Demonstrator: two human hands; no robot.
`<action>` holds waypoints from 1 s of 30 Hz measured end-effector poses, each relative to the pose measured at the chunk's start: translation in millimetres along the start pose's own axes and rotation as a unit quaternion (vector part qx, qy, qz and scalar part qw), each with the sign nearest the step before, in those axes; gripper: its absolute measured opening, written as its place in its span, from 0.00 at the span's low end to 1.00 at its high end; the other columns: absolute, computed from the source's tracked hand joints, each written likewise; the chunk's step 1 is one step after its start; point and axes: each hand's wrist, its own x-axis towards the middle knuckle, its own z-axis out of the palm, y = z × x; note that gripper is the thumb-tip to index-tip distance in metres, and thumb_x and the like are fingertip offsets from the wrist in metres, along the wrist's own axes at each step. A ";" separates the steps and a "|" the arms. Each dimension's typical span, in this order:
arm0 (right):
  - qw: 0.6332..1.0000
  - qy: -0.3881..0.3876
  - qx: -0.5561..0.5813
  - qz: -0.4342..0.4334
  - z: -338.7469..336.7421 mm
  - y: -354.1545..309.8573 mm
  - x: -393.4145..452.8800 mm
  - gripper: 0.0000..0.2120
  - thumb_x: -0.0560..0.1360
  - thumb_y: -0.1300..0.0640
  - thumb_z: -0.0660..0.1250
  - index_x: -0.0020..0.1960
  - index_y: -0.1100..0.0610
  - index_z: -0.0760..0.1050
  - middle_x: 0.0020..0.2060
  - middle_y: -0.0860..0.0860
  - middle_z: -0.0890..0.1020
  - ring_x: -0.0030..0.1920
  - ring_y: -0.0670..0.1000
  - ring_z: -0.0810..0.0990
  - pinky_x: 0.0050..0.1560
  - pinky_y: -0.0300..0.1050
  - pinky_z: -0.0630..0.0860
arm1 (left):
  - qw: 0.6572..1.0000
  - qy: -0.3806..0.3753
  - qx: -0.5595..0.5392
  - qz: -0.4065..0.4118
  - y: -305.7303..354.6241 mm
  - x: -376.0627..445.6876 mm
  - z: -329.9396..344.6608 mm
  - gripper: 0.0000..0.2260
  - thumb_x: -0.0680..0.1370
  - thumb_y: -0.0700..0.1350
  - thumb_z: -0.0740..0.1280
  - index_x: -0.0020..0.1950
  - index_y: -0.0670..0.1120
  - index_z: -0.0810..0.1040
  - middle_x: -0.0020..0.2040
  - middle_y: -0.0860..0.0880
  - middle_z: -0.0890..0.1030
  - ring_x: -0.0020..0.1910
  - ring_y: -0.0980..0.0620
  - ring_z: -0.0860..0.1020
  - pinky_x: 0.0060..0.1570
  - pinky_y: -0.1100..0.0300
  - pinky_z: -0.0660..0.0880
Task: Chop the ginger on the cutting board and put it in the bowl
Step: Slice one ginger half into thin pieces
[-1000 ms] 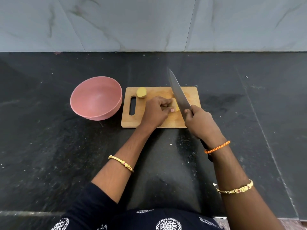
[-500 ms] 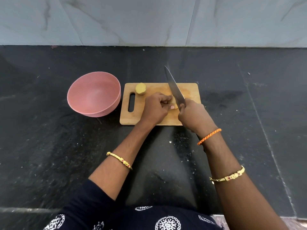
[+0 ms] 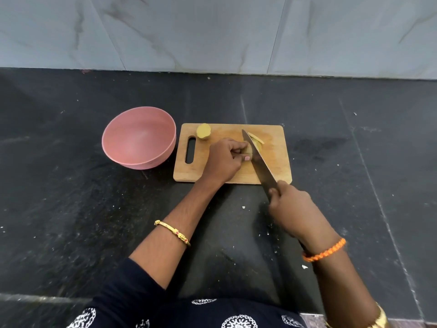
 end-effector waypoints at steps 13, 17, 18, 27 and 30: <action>0.995 0.073 0.047 -0.042 -0.5 -17.8 20.3 0.11 0.81 0.51 0.52 0.53 0.56 0.70 0.42 0.57 0.77 0.44 0.59 0.78 0.48 0.56 0.78 | 1.000 0.023 -0.013 -0.002 0.5 -6.2 1.6 0.16 0.71 0.36 0.73 0.58 0.37 0.79 0.54 0.44 0.81 0.47 0.58 0.76 0.45 0.80 0.70; 0.995 0.072 0.045 -0.049 -1.5 -20.4 26.1 0.11 0.81 0.51 0.52 0.54 0.56 0.70 0.40 0.54 0.75 0.43 0.57 0.78 0.48 0.56 0.78 | 1.000 0.024 -0.015 -0.001 -0.1 -5.7 2.2 0.16 0.70 0.36 0.73 0.58 0.37 0.79 0.53 0.43 0.81 0.46 0.58 0.76 0.45 0.79 0.71; 0.995 0.073 0.046 -0.051 -1.7 -20.8 27.3 0.11 0.81 0.51 0.52 0.54 0.56 0.70 0.40 0.54 0.75 0.43 0.58 0.78 0.48 0.56 0.78 | 1.000 0.025 -0.014 0.000 -0.5 -5.4 2.4 0.16 0.70 0.36 0.73 0.57 0.37 0.79 0.53 0.44 0.81 0.46 0.58 0.76 0.45 0.79 0.71; 0.995 0.091 0.017 -0.044 0.8 -34.7 42.4 0.11 0.81 0.54 0.52 0.56 0.59 0.69 0.49 0.62 0.77 0.48 0.63 0.75 0.43 0.49 0.68 | 1.000 0.023 -0.012 0.004 -0.6 -3.9 1.9 0.15 0.71 0.35 0.72 0.57 0.36 0.79 0.52 0.44 0.82 0.47 0.58 0.76 0.45 0.80 0.70; 0.995 0.087 0.003 -0.044 1.4 -40.3 46.3 0.11 0.81 0.56 0.53 0.58 0.59 0.68 0.51 0.63 0.77 0.50 0.64 0.75 0.43 0.49 0.68 | 1.000 0.022 -0.012 0.006 -0.9 -3.3 1.5 0.15 0.70 0.35 0.73 0.57 0.37 0.79 0.52 0.44 0.82 0.47 0.58 0.76 0.45 0.80 0.70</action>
